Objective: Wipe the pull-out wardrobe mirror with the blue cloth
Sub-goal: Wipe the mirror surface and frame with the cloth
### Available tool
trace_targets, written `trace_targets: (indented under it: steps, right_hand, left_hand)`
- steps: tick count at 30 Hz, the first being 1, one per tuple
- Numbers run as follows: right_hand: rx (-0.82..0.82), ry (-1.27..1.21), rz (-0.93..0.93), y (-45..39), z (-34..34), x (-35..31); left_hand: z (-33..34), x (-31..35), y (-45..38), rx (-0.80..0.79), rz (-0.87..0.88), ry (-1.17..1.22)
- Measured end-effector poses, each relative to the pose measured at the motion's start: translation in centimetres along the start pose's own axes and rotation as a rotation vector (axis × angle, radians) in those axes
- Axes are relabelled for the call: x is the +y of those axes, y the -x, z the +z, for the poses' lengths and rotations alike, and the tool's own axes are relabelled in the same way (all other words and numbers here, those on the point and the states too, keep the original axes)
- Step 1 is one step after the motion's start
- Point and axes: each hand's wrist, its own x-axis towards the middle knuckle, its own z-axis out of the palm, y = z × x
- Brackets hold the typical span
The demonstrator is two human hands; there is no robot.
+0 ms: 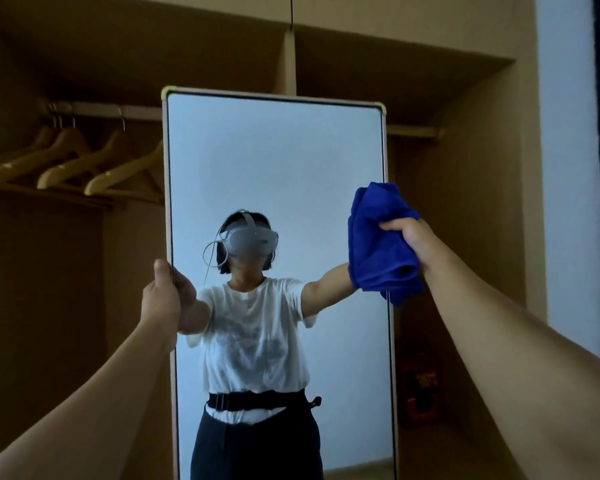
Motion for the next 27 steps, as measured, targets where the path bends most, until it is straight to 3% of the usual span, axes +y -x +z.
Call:
trace_targets:
  steps: [10,14,17,21,24,27]
  right_hand:
    - [0.121,-0.045,-0.179,-3.2,2.6,-9.6]
    - [0.219,-0.062,-0.414,-3.9,4.5,-11.1]
    - [0.377,0.216,-0.561,-4.4,6.3,-11.1]
    - [0.567,0.661,-0.553,-4.3,9.6,-9.7]
    - [0.564,0.796,-0.595,-3.3,12.7,-8.4]
    - [0.457,0.836,-0.713,-2.0,16.1,-7.8]
  left_hand:
    - [1.3,2.4,-2.2,0.005,0.087,0.0]
    - [1.6,2.4,-1.5,0.023,0.102,0.005]
    - [1.6,2.0,-1.4,0.053,0.133,0.0]
    - [1.8,1.9,-1.2,0.124,0.181,-0.035]
    - [1.9,1.8,-1.0,0.15,0.184,-0.052]
    - [1.9,1.7,-0.9,0.168,0.205,-0.07]
